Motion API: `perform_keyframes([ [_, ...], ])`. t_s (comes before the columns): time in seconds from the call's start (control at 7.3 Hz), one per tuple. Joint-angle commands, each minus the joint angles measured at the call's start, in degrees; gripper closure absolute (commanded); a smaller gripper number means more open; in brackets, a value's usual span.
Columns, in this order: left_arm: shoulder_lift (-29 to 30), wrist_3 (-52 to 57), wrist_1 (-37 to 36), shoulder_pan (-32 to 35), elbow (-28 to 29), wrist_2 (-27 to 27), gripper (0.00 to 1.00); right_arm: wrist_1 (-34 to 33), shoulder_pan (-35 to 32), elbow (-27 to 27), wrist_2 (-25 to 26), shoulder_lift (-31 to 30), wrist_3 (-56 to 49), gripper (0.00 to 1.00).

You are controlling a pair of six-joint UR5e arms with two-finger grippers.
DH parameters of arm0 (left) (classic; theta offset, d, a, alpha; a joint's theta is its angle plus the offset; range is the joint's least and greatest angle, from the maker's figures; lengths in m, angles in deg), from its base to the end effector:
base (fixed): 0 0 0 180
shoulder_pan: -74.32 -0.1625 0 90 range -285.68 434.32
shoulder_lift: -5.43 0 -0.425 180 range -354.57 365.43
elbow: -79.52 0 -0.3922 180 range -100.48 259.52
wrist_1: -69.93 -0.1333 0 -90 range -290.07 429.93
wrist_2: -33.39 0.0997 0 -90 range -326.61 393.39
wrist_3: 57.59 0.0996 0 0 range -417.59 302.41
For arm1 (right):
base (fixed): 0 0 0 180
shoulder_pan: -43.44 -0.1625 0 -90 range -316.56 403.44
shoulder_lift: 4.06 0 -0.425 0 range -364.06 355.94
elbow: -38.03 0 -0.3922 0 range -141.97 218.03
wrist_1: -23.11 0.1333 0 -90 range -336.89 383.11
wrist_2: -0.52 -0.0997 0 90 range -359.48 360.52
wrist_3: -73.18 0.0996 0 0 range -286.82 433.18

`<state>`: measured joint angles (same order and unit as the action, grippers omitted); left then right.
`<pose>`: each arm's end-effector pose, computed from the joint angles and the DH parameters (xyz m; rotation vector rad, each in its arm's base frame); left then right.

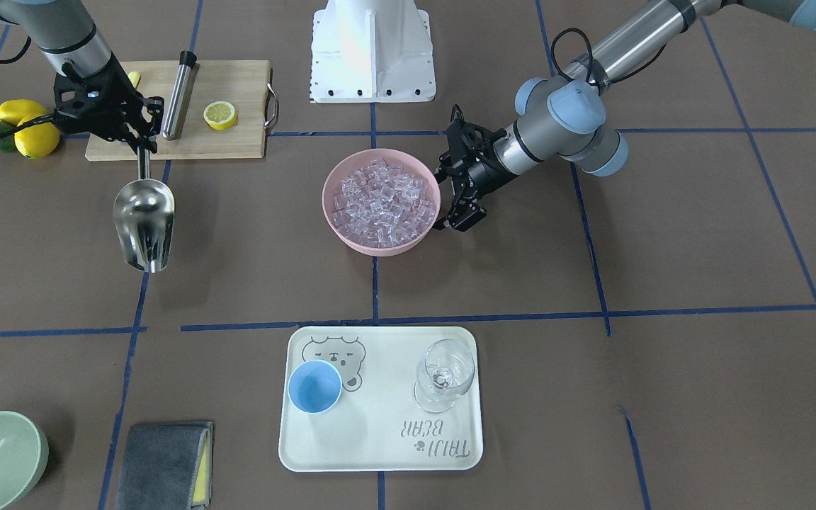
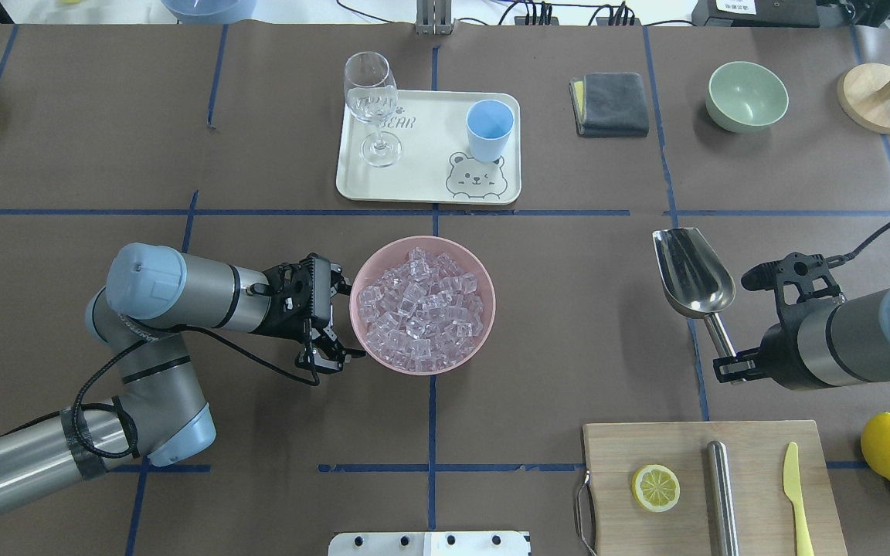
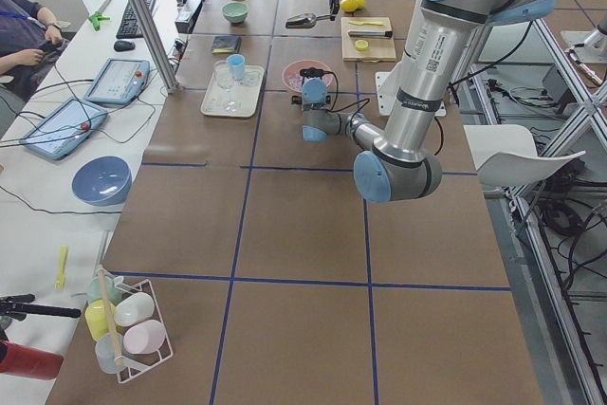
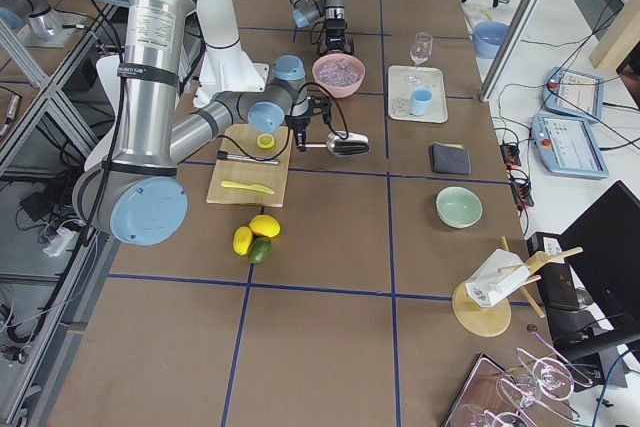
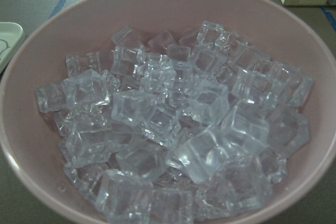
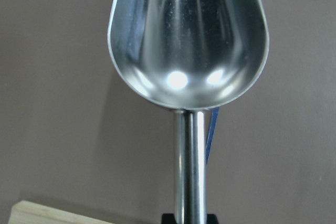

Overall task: Put ice in cup with scoop
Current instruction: 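Lift the scoop with the right gripper and swing it toward the bowl, then lower the scoop into the ice bowl held by the left gripper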

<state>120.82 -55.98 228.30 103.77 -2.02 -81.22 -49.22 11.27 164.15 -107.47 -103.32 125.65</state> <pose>0.5260 -0.4024 0.3403 1.1862 1.0981 1.1753 -0.3001 -0.3099 0.4024 0.1961 -0.8038 -0.2101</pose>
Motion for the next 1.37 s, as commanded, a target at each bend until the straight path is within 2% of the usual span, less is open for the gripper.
perform_keyframes([
  [0.0,0.0,0.0,-0.1,0.0,0.0,0.0,0.0,-0.5,-3.0,0.4,-0.3,1.5,-20.9,1.0],
  [0.14,0.2,0.0,-0.1,0.0,0.0,0.0,0.0,-1.4,-3.2,0.5,-1.4,2.6,-24.4,1.0],
  [0.27,0.2,0.0,-0.1,0.0,0.1,0.0,0.0,-7.8,-3.8,1.4,-3.8,7.6,-25.1,1.0],
  [0.41,0.2,0.1,-0.1,0.0,0.1,0.0,0.0,-17.4,-4.2,2.3,-5.4,15.2,-25.6,1.0],
  [0.82,0.2,0.1,-0.1,0.0,0.1,0.0,0.0,-50.8,-0.9,3.8,-5.0,37.3,-28.2,1.0],
  [1.23,0.2,0.1,-0.1,0.0,0.1,0.0,0.0,-64.9,2.2,3.3,-2.2,45.5,-33.0,1.0],
])
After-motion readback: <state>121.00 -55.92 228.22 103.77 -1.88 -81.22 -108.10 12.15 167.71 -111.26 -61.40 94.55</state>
